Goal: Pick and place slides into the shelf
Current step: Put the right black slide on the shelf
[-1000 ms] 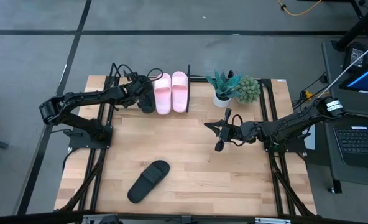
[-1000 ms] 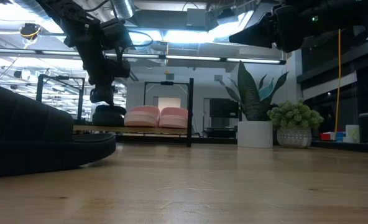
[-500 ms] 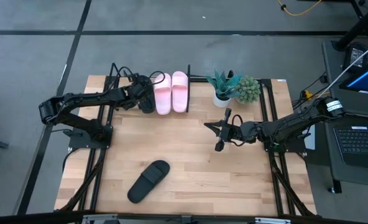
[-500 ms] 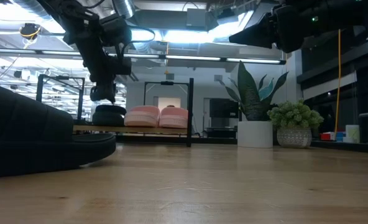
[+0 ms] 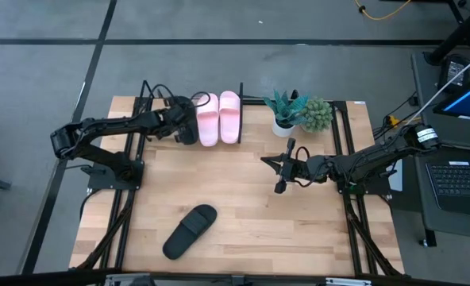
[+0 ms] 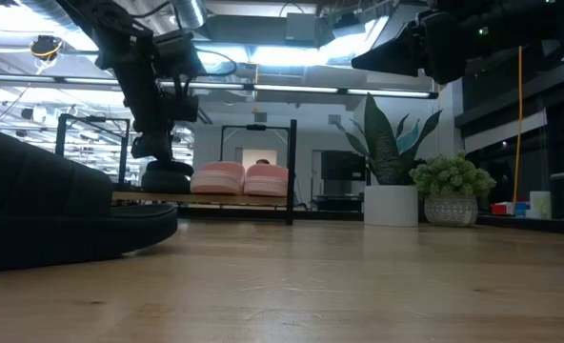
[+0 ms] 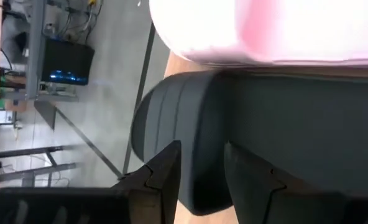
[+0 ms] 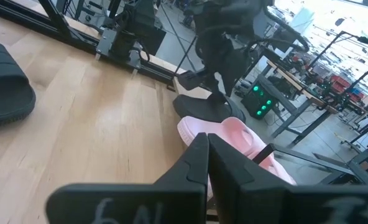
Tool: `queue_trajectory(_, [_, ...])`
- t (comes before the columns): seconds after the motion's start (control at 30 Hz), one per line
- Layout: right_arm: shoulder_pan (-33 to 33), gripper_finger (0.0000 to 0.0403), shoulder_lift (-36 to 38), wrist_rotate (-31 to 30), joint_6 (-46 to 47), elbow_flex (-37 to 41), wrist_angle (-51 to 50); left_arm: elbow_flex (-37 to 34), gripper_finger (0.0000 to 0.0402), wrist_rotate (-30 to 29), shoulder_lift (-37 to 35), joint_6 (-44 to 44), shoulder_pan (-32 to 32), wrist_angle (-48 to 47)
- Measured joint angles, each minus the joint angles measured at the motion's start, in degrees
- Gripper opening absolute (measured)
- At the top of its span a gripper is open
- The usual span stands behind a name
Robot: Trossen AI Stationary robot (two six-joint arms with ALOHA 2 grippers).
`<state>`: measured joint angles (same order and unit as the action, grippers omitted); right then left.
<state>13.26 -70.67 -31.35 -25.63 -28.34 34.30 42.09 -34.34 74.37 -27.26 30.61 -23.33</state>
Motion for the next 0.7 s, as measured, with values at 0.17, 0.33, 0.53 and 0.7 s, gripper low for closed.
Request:
queue_trajectory(0.17, [0.0, 0.0012, 0.0, 0.0, 0.0, 0.0, 0.0, 0.0, 0.0114, -0.1, 0.3, -0.1, 1.9, 0.0])
queue_trajectory(0.33, [0.0, 0.0012, 0.0, 0.0, 0.0, 0.0, 0.0, 0.0, 0.0114, 1.7, 1.2, -0.3, 2.8, 0.1])
queue_trajectory(0.53, [0.0, 0.0012, 0.0, 0.0, -0.1, 0.0, 0.0, 0.0, 0.0086, 0.7, 3.5, -0.3, 2.8, 1.1])
queue_trajectory(0.7, [0.0, 0.0012, 0.0, 0.0, -0.1, 0.0, 0.0, 0.1, 0.0023, -2.0, 4.7, -0.2, 2.7, 3.9])
